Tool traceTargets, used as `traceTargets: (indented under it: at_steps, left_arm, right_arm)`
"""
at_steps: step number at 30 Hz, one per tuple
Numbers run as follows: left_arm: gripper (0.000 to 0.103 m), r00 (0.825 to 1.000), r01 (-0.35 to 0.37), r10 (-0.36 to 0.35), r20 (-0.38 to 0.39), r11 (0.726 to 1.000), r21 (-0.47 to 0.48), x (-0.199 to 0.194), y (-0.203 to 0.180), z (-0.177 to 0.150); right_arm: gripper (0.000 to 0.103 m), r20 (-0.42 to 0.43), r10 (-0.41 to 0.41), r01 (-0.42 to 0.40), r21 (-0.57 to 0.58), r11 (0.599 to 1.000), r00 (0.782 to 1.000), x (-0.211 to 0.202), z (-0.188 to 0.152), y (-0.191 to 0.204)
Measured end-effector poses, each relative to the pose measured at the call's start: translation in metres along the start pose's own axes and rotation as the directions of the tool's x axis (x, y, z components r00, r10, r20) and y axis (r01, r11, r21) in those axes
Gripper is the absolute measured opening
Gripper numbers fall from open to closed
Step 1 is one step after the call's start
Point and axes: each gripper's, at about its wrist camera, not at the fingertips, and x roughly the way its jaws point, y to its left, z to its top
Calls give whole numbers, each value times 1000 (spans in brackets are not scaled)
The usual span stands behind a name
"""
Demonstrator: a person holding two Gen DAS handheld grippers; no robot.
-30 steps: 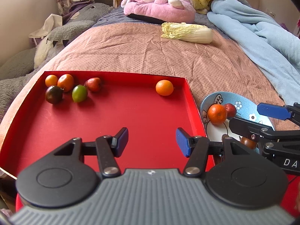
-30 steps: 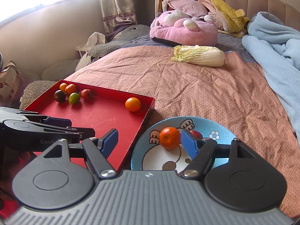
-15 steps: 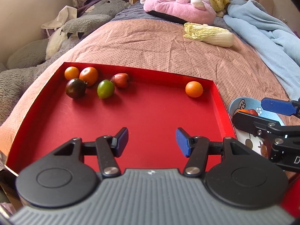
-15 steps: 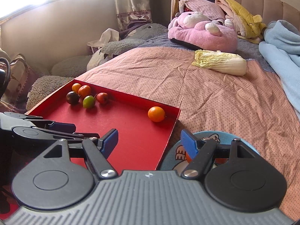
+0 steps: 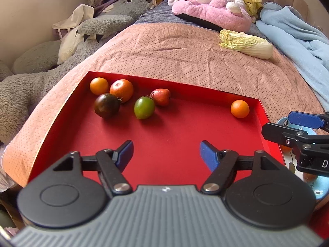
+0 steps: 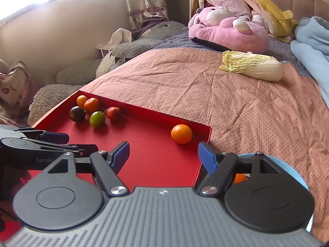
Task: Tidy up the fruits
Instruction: 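Move both tools over the red tray toward a green tomato and a tangerine, then close left tool on the green tomato while right tool grasps the orange tangerine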
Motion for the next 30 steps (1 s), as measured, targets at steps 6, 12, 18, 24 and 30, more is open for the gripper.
traceTargets:
  at_steps: [6, 12, 18, 24, 30]
  left_arm:
    - [74, 1000, -20, 19, -16, 1000, -13, 10, 13, 10]
    - [74, 999, -14, 15, -35, 1000, 22, 26, 15, 25]
    - [73, 999, 17, -12, -51, 996, 88, 45, 11, 33]
    - [69, 998, 32, -28, -61, 997, 77, 56, 17, 38]
    - [57, 998, 26, -22, -61, 998, 59, 65, 22, 43]
  right_arm:
    - [78, -8, 19, -19, -2, 1000, 1000, 17, 8, 2]
    - [78, -21, 23, -22, 20, 1000, 1000, 38, 20, -9]
    - [76, -69, 10, -9, 15, 1000, 998, 66, 25, -17]
    - [73, -121, -6, 7, 2, 1000, 993, 91, 24, -15]
    - [68, -156, -21, 16, -32, 999, 987, 113, 27, -11]
